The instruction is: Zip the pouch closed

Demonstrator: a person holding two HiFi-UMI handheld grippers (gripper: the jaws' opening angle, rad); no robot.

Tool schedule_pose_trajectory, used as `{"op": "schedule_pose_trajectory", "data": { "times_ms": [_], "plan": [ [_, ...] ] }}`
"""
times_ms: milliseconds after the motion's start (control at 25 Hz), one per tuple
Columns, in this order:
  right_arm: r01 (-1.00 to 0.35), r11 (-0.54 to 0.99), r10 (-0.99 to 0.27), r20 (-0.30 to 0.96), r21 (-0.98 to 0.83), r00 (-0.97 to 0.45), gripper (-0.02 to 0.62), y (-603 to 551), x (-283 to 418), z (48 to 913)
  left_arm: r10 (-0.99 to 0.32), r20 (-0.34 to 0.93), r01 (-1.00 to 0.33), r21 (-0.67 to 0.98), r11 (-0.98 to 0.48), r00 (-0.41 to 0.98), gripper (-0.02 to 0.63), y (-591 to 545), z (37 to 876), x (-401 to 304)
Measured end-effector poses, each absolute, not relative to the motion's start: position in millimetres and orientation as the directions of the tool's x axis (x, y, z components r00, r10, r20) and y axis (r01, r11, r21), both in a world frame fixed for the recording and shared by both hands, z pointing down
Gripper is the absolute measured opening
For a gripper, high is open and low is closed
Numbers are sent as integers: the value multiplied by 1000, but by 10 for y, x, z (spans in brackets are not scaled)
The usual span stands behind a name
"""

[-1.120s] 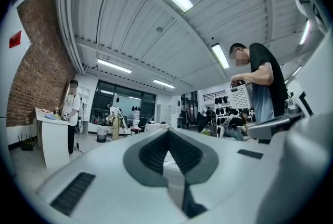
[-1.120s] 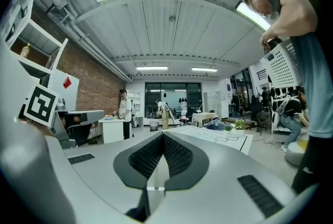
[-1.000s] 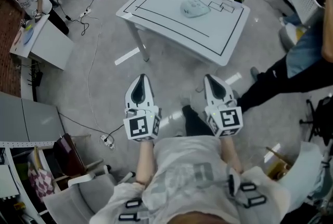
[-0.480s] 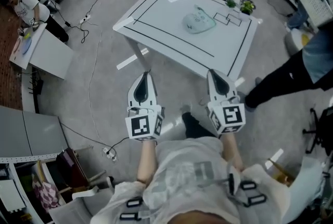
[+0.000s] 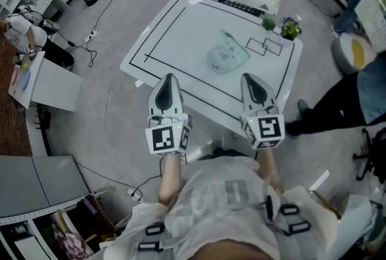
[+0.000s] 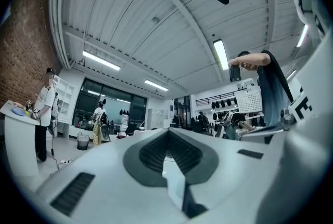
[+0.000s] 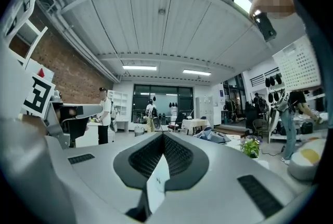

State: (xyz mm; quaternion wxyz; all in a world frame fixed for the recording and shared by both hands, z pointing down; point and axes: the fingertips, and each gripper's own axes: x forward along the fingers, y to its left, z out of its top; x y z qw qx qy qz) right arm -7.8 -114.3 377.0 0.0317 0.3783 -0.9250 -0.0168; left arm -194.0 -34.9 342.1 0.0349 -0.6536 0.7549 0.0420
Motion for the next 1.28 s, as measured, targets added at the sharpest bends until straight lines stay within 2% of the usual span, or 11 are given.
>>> {"op": "schedule_pose_trajectory", "data": {
  "times_ms": [360, 800, 840, 880, 920, 1000, 1280],
  "plan": [
    [-751, 659, -747, 81, -37, -660, 9, -1797, -167, 3889, -991, -73, -992, 61, 108, -112, 8, -1014, 3437, -2034],
    [-822, 567, -816, 105, -53, -569, 11, -2256, -145, 3834, -998, -68, -993, 119, -15, 7, 9, -1736, 3462, -2193],
    [-823, 565, -816, 105, -61, -569, 59, -2297, -167, 3826, -997, -70, -991, 126, -38, 29, 37, -1793, 3456, -2193],
    [-824, 563, -817, 105, -69, -567, 198, -2343, -190, 3818, -996, -72, -990, 129, -62, 53, 141, -1854, 3448, -2189],
    [-827, 557, -820, 104, -76, -562, 255, -2391, -208, 3814, -994, -74, -988, 127, -83, 75, 199, -1916, 3444, -2186],
    [-841, 533, -834, 106, -94, -541, 272, -2462, -212, 3833, -992, -69, -988, 102, -113, 106, 234, -2026, 3457, -2181],
    [-860, 498, -851, 127, -114, -509, 272, -2567, -243, 3901, -979, -6, -974, -98, -204, 206, 242, -2517, 3553, -2186]
  ]
}}
